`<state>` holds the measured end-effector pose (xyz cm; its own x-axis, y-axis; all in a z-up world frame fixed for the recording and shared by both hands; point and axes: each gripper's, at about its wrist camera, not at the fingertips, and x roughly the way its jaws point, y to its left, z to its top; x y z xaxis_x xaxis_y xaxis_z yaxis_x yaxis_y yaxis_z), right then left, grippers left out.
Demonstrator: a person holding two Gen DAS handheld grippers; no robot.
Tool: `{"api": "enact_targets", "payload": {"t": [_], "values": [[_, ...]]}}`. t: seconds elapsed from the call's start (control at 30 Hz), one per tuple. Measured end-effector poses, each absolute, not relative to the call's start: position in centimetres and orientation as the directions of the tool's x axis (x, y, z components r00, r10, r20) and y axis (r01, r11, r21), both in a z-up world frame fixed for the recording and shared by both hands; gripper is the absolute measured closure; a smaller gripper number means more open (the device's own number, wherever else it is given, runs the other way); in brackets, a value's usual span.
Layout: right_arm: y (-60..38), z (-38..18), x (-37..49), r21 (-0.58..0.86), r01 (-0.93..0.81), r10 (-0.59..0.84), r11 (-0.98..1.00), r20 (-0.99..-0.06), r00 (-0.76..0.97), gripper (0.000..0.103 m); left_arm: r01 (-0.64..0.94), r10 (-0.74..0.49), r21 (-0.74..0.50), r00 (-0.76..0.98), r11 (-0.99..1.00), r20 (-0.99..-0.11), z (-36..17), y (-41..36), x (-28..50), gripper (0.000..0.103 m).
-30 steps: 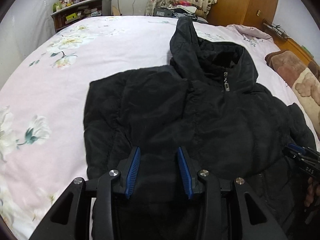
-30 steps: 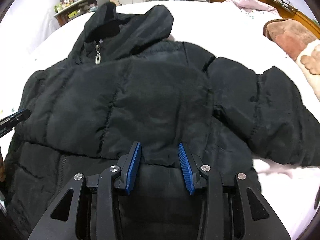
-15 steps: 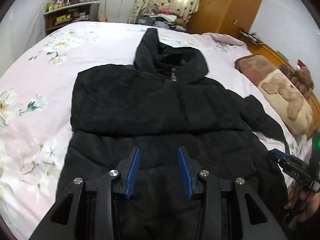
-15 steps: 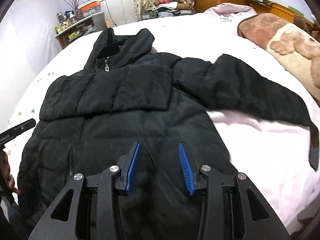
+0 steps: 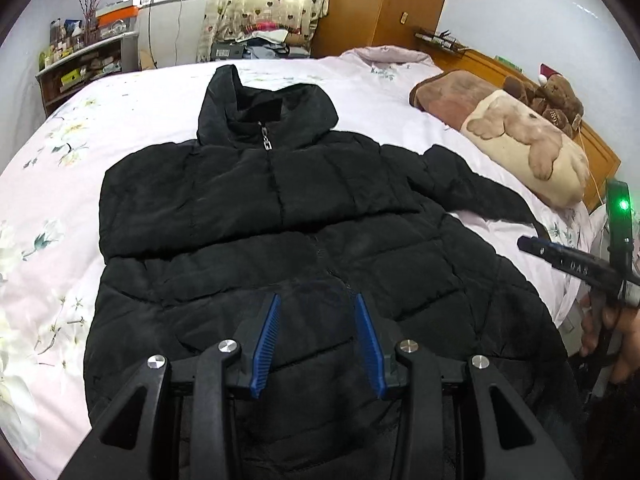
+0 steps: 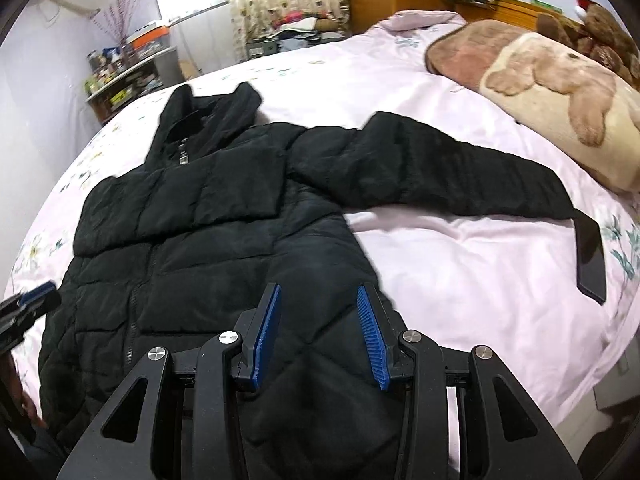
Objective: Fold large clothes
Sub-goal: 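Move the right tool over to the other jacket sleeve, then grasp the sleeve cuff with the right tool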
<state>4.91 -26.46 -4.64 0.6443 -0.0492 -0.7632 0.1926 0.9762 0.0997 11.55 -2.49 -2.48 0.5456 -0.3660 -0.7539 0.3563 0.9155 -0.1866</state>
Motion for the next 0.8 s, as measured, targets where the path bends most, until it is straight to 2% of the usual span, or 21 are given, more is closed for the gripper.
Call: {"api": "enact_targets", "payload": {"t": [0.13, 0.2, 0.3, 0.4, 0.47, 0.6, 0.7, 0.8], "values": [[-29.4, -5.3, 5.4, 0.11, 0.252, -0.079, 0.961, -0.766, 0.637, 0.062, 0.325, -0.356, -0.203, 0.536, 0.924, -0.765, -2.9, -3.1, 12.5, 0.062], [-31.6, -5.9, 6.1, 0.121, 0.296, -0.097, 0.948, -0.773, 0.626, 0.062, 0.318, -0.324, -0.164, 0.555, 0.934, -0.766, -3.0, -3.5, 13.3, 0.062], [-34.4, -6.7, 7.0, 0.131, 0.348, -0.121, 0.928, -0.779, 0.615, 0.062, 0.297, -0.299, -0.148, 0.57, 0.943, -0.766, -3.3, -3.8, 15.0, 0.069], [-37.8, -7.8, 8.1, 0.143, 0.408, -0.146, 0.902, -0.788, 0.598, 0.052, 0.242, -0.242, -0.114, 0.604, 0.963, -0.759, -3.8, -3.6, 17.3, 0.077], [-40.2, -8.6, 8.9, 0.164, 0.452, -0.154, 0.877, -0.795, 0.586, 0.05, 0.207, -0.206, -0.094, 0.63, 0.974, -0.748, -4.1, -3.1, 18.9, 0.08], [-43.9, -10.0, 10.2, 0.204, 0.51, -0.154, 0.835, -0.805, 0.573, 0.049, 0.157, -0.125, -0.024, 0.674, 0.987, -0.728, -4.9, -2.2, 22.1, 0.08], [-46.6, -11.5, 11.4, 0.25, 0.551, -0.129, 0.796, -0.819, 0.559, 0.036, 0.123, -0.109, -0.033, 0.681, 0.992, -0.724, -6.0, -1.2, 24.3, 0.08], [-48.5, -12.6, 12.1, 0.303, 0.579, -0.107, 0.757, -0.816, 0.567, 0.036, 0.077, -0.077, -0.033, 0.688, 0.997, -0.721, -7.1, -0.1, 26.1, 0.08]]}}
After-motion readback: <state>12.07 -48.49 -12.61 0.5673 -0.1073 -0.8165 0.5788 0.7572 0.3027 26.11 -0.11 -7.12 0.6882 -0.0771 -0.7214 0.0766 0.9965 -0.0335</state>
